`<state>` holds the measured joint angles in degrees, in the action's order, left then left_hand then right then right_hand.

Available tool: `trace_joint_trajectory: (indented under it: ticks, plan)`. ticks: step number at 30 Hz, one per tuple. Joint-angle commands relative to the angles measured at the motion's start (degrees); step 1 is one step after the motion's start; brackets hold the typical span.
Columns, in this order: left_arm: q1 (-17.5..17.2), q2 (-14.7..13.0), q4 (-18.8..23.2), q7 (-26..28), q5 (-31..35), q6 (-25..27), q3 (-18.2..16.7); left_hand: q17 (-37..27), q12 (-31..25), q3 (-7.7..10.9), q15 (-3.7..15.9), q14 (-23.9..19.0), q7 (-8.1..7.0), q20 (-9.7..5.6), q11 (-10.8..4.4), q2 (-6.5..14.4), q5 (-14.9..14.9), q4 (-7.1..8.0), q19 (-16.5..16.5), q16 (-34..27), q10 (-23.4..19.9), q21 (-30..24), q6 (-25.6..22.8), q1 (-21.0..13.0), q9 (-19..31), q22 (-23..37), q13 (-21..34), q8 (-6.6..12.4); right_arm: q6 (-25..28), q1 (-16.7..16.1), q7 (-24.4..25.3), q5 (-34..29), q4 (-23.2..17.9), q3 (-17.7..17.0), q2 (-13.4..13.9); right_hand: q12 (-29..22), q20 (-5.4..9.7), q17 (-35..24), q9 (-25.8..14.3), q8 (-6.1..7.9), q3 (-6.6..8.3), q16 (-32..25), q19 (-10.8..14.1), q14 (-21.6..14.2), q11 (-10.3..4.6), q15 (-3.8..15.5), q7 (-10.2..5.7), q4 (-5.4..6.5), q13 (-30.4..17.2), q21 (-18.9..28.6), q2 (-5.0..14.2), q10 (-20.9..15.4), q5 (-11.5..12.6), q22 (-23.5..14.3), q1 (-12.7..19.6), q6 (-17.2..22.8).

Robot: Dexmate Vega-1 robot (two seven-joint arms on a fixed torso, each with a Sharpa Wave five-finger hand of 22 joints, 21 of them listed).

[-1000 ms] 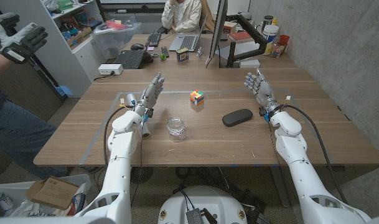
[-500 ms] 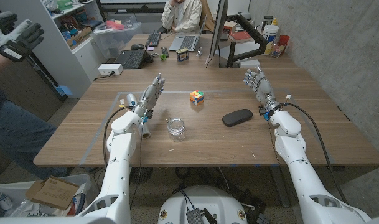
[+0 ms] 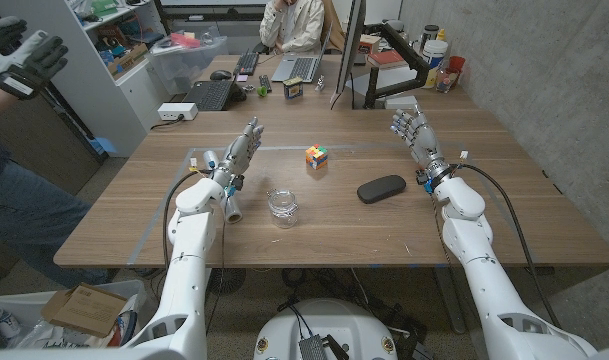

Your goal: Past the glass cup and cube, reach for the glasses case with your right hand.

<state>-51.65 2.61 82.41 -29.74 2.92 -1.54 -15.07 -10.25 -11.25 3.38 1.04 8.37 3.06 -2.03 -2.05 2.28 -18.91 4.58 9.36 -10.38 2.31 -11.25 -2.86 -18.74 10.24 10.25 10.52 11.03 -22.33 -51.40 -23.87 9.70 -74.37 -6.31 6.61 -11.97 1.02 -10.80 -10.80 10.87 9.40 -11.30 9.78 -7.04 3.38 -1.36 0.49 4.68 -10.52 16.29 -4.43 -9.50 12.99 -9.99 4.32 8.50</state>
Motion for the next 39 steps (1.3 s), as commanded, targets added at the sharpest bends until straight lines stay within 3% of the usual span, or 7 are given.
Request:
trace_joint_trajectory:
  ticks: [1,19,26,36,39]
  plan:
    - [-0.1,-0.5,0.8,0.0,0.0,0.2,0.3,-0.2,-0.2,-0.48,0.04,0.6,-0.30,-1.23,-0.20,0.6,0.1,0.01,2.1,-0.2,0.4,-0.1,-0.4,-0.4,0.3,0.2,0.2,0.32,-2.7,-0.1,-1.4,0.1,0.3,0.3,0.6,-0.2,-0.09,-0.1,-0.1,0.33,-0.50,0.2,0.3,0.4,0.11,-0.03,-0.18,-0.04,-0.2,-0.2,-0.43,-0.3,0.5,-0.3,-0.6,0.0]
    - [-0.8,-0.3,1.8,-0.2,-1.2,0.0,0.0,-0.2,-0.2,-0.50,0.12,0.7,-0.37,-0.74,-0.30,0.8,0.2,0.00,2.1,-0.2,0.4,-0.2,-0.6,-0.6,0.4,0.3,0.2,0.39,-5.4,-0.3,-1.8,-0.2,0.0,0.6,1.1,-0.1,-0.46,0.1,-0.1,0.37,-1.21,0.6,0.5,1.3,0.01,-0.07,-0.45,-0.17,-0.2,-0.8,-1.13,0.0,1.1,-0.2,-0.7,-0.1]
    - [-1.1,-0.1,2.4,-0.3,-1.6,-0.8,0.0,-0.2,-0.2,-0.53,0.10,0.6,-0.34,-0.71,-0.39,0.9,0.2,-0.01,2.1,-0.3,0.4,-0.2,-0.8,-0.7,0.4,0.3,0.2,0.45,-6.6,-0.2,-1.6,-0.5,-0.3,0.6,1.3,-0.4,0.51,0.2,-0.1,0.70,-1.19,0.5,0.8,1.0,-1.16,1.08,-1.11,-0.38,-0.2,-1.2,-0.78,-0.9,1.6,-0.2,-0.2,0.8]
    - [-1.1,-0.1,2.5,-0.6,-2.3,-0.7,0.0,-0.2,-0.2,-0.56,0.08,0.6,-0.37,-0.68,-0.43,1.0,0.3,-0.03,2.1,-0.3,0.4,-0.2,-0.8,-0.8,0.4,0.3,0.2,0.45,-8.4,-0.1,-1.2,-1.1,0.0,1.0,1.6,-0.4,0.52,0.3,-0.1,0.74,-1.17,0.5,0.8,1.0,-1.27,1.13,-1.39,-0.48,-0.2,-1.4,-0.56,-1.0,1.9,-0.2,0.1,1.0]
    - [-1.0,-0.1,2.4,-0.9,-2.8,-0.6,-0.1,-0.2,-0.2,-0.57,0.08,0.6,-0.35,-0.67,-0.50,1.0,0.3,-0.04,2.1,-0.3,0.4,-0.2,-0.9,-0.8,0.4,0.3,0.2,0.46,-8.9,0.1,-1.1,-1.1,0.4,1.1,1.4,-0.5,1.38,0.3,-0.1,0.84,-1.17,0.5,1.1,0.8,-1.38,1.46,-1.60,-0.57,-0.1,-1.6,-0.41,-1.3,2.1,-0.2,0.3,1.3]
